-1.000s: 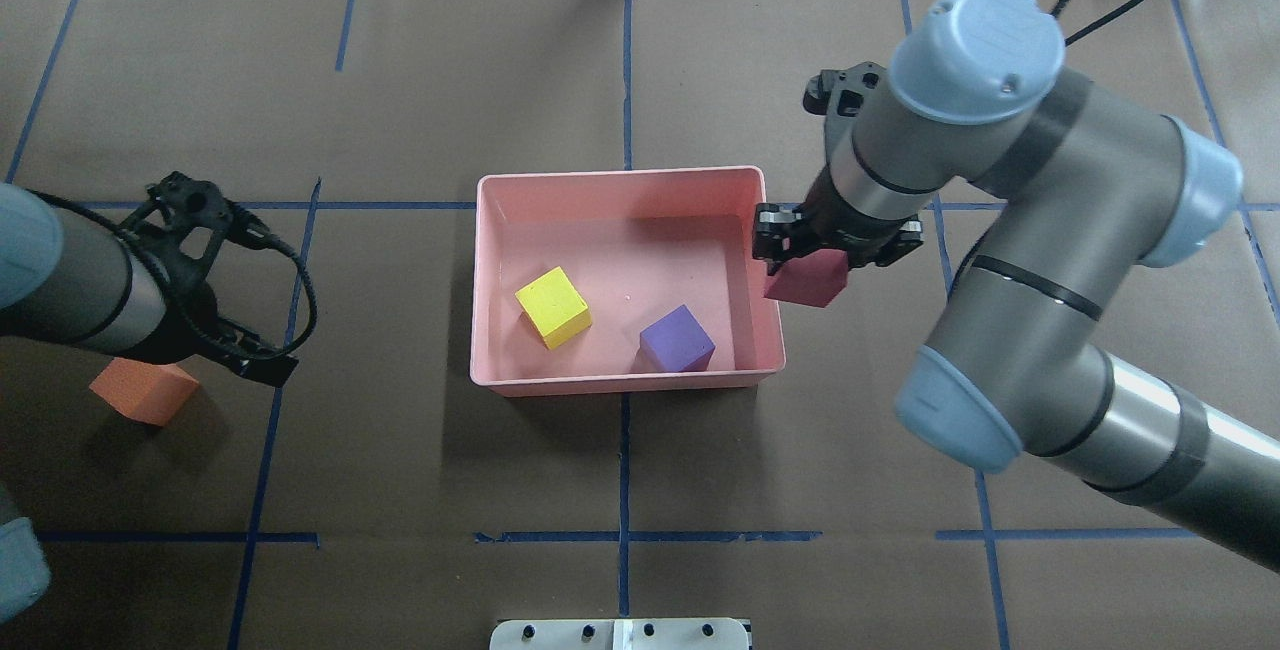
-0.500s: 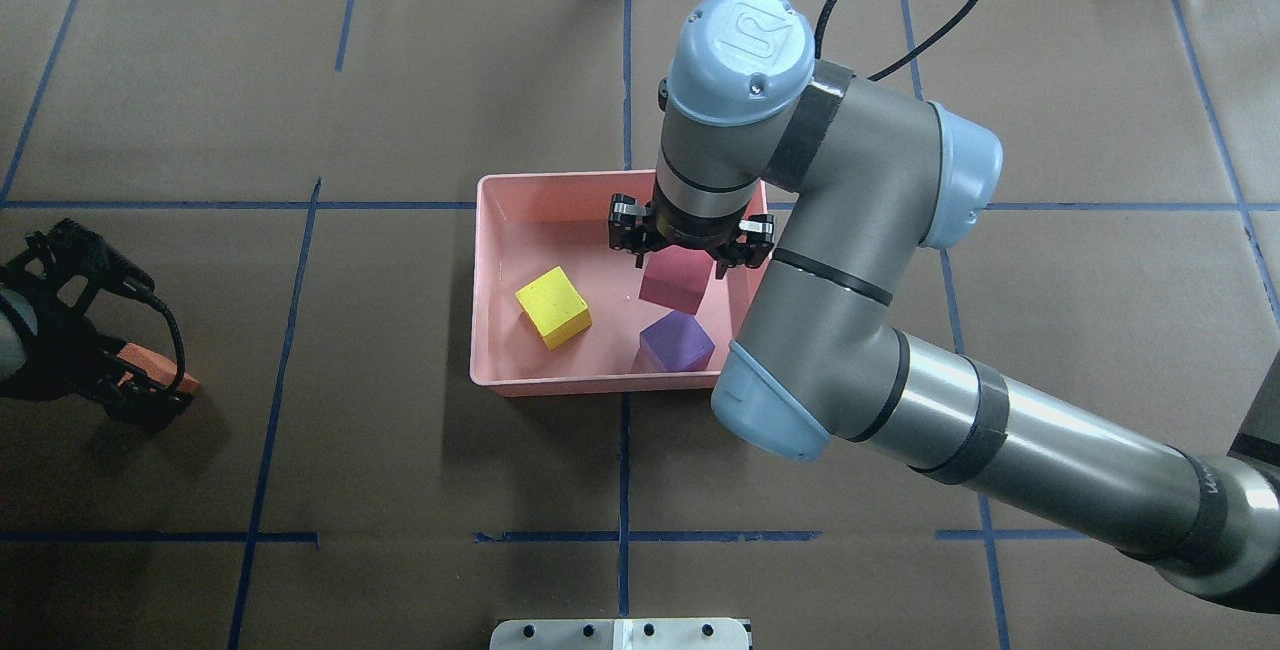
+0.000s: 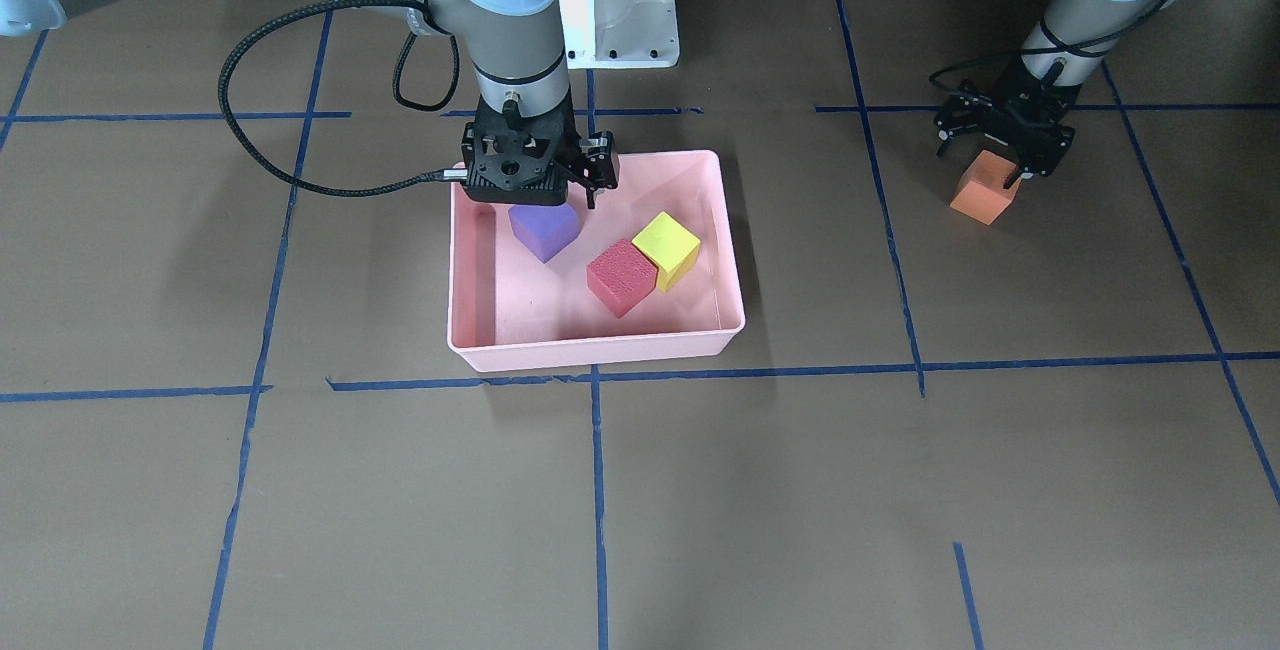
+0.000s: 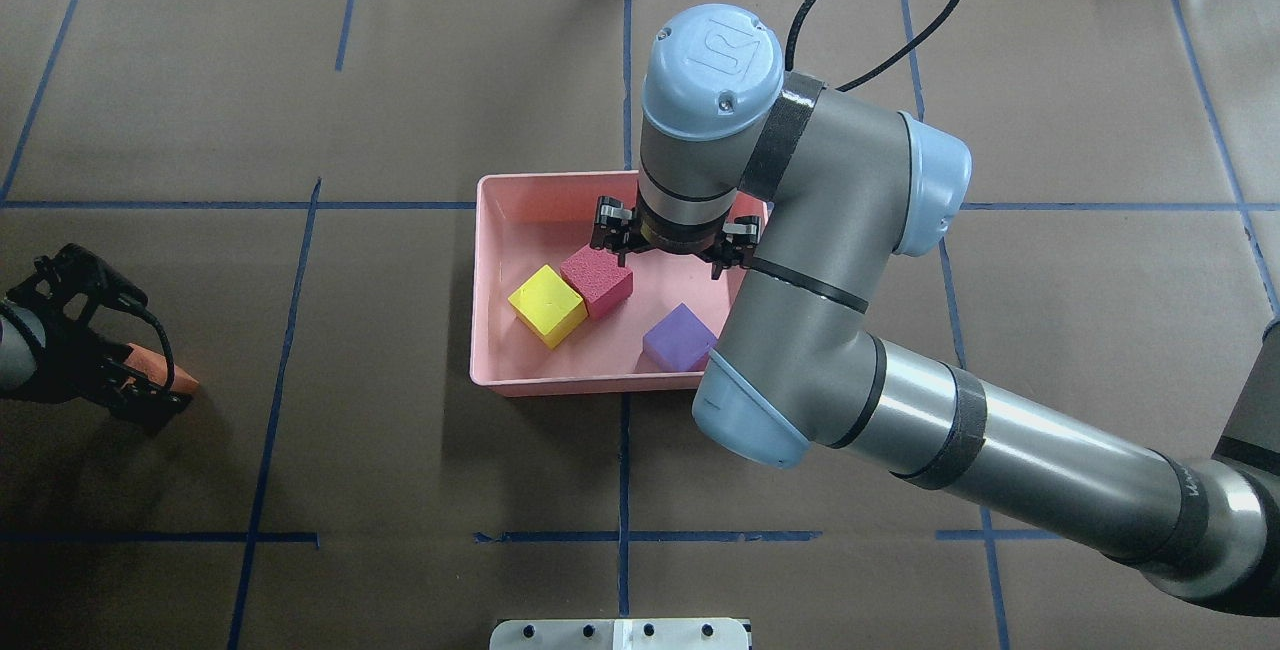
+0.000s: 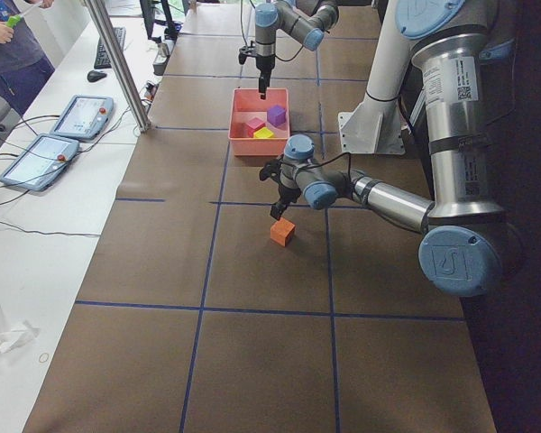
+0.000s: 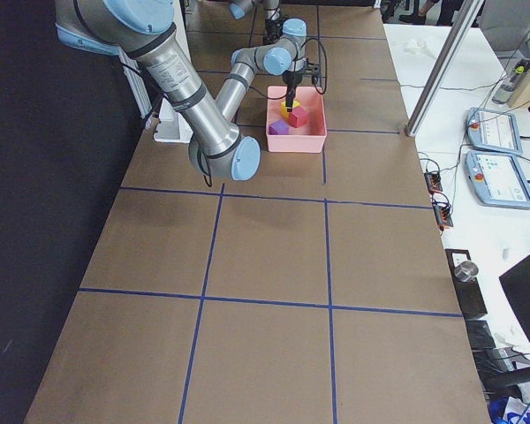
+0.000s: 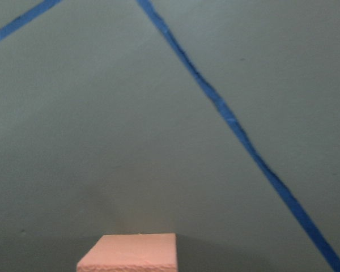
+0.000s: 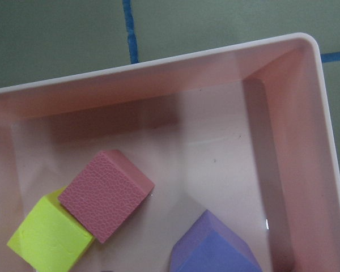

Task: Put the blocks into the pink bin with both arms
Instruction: 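Carry the red cube into the bin while the left gripper reaches the orange cube, then release the red cube in the bin while the left gripper grasps the orange cube, then place the orange cube in the bin with the left gripper while the right withdraws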

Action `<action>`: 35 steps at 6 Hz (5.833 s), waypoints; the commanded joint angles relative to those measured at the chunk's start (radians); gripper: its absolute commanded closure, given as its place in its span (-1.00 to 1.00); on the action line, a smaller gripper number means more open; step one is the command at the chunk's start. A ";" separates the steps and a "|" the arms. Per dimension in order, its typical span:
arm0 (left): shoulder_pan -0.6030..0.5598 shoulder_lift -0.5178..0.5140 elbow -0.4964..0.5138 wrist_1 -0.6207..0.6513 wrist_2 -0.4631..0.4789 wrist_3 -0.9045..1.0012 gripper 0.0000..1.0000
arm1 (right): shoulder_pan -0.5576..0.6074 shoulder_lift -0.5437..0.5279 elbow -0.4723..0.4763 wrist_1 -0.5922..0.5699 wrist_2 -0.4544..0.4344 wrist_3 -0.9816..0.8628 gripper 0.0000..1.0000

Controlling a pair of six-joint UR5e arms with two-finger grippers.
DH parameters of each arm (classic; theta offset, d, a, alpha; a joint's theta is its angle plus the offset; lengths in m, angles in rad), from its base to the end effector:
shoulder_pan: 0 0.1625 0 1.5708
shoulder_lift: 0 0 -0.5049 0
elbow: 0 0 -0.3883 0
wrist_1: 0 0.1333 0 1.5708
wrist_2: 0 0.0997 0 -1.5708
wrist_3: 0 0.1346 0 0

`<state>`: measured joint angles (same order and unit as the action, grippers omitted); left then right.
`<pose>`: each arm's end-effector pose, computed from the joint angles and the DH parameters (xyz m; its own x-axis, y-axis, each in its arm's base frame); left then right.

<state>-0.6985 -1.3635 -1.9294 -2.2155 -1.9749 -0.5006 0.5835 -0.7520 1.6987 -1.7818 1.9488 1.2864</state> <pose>0.2838 -0.3433 0.6134 0.5871 0.5603 -0.5843 -0.2895 0.8193 0.4949 -0.5828 -0.4849 0.2181 0.6795 0.1361 0.7209 -0.1195 0.9900 -0.0743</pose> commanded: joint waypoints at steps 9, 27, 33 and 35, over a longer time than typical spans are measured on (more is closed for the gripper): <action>-0.047 -0.048 0.130 -0.013 -0.071 -0.054 -1.00 | 0.001 -0.073 0.042 0.008 -0.002 -0.010 -1.00; 0.108 -1.281 0.508 0.712 -0.010 -0.745 -1.00 | 0.513 -0.665 0.366 0.010 0.251 -0.993 -1.00; -0.408 -0.484 0.021 0.774 -0.284 0.325 -1.00 | 0.901 -1.015 0.346 0.008 0.320 -1.558 -0.99; -0.672 -0.282 0.097 0.760 -0.351 0.674 -1.00 | 0.966 -1.038 0.267 0.008 0.372 -1.563 -0.98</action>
<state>-1.2457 -1.7359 -1.8735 -1.4512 -2.2999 -0.0042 1.5216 -1.7800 2.0024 -1.7733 2.2964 -0.2697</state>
